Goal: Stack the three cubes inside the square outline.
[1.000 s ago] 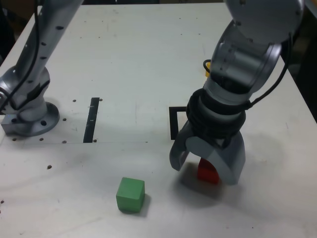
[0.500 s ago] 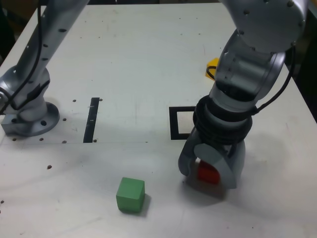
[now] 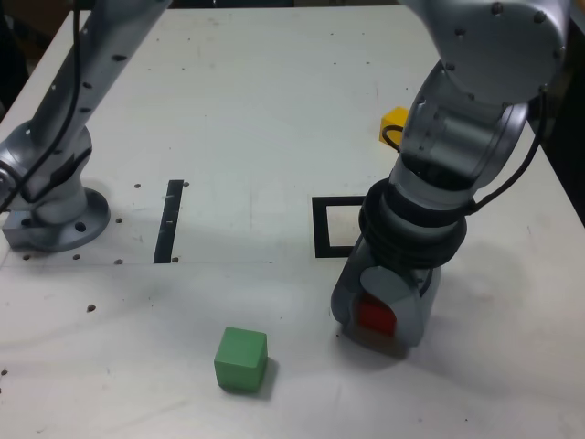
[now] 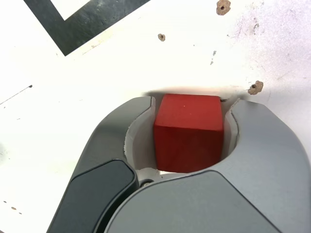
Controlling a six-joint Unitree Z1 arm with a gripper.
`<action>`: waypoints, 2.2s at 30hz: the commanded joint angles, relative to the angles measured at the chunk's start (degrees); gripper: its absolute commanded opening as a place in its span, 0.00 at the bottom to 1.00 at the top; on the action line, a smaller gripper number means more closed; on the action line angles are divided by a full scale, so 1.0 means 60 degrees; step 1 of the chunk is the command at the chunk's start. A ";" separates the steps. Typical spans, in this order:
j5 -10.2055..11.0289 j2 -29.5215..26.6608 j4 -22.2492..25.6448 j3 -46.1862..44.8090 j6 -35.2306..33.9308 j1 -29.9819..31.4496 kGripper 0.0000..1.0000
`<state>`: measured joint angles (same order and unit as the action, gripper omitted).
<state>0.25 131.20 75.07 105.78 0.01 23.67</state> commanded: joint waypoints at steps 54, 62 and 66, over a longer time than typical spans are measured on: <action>0.0459 -0.1446 -0.1194 -0.2600 0.0570 -0.2976 0.29; 0.0447 -0.1399 -0.1216 -0.2601 0.0570 -0.2978 0.30; 0.0428 -0.1375 -0.1232 -0.2601 0.0570 -0.2978 0.30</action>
<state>2.95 122.62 67.81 90.16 3.34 5.91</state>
